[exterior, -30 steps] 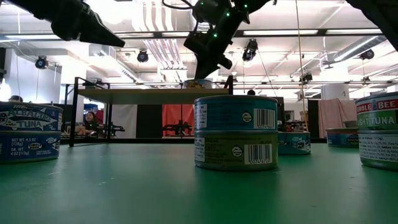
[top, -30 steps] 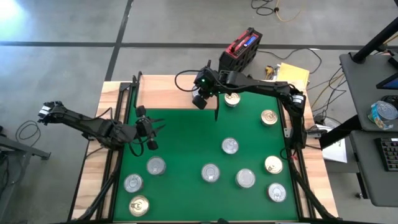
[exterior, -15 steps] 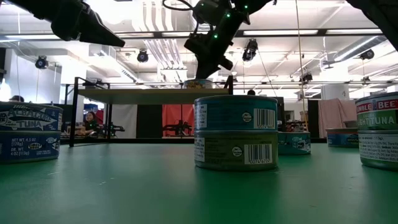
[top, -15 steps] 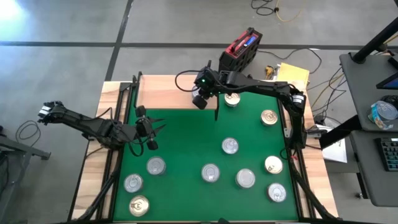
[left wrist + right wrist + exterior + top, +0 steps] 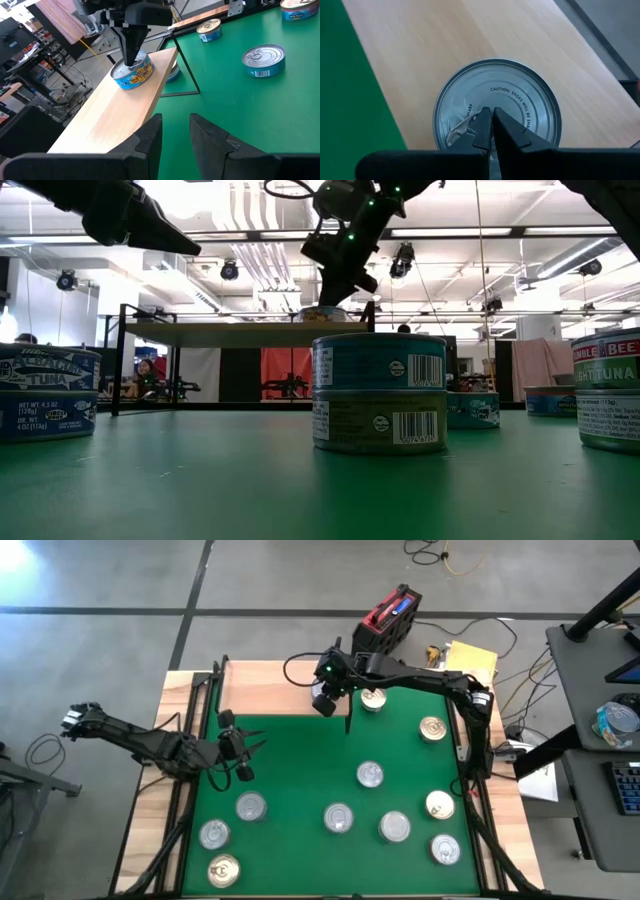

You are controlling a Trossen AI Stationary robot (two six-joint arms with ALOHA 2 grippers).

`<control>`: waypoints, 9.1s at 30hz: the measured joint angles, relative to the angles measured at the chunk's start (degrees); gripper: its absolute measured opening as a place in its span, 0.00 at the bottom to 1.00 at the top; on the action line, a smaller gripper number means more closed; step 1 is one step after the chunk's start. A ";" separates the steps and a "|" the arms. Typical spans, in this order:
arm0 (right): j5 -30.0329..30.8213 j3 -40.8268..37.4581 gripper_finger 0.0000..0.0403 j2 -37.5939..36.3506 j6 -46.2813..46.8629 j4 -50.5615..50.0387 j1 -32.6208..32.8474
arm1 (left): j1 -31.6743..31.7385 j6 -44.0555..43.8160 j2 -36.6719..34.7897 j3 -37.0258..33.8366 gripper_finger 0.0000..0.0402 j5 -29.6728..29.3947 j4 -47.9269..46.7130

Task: Stack canned seafood by type on shelf
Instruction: Put the top right blue tuna can on the shelf, then put the center light blue tuna can on the shelf

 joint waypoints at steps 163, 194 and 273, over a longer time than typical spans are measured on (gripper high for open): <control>23.33 -43.72 0.02 -8.69 6.78 27.99 54.65 | -9.36 -43.11 53.18 26.40 0.19 16.73 15.19; 29.62 -42.12 0.02 -5.73 8.33 30.37 56.26 | -6.67 -55.14 53.47 25.38 0.51 15.58 10.75; 31.20 -42.82 0.02 -1.27 7.48 40.54 55.47 | -6.70 -57.70 60.72 26.30 0.61 24.82 21.81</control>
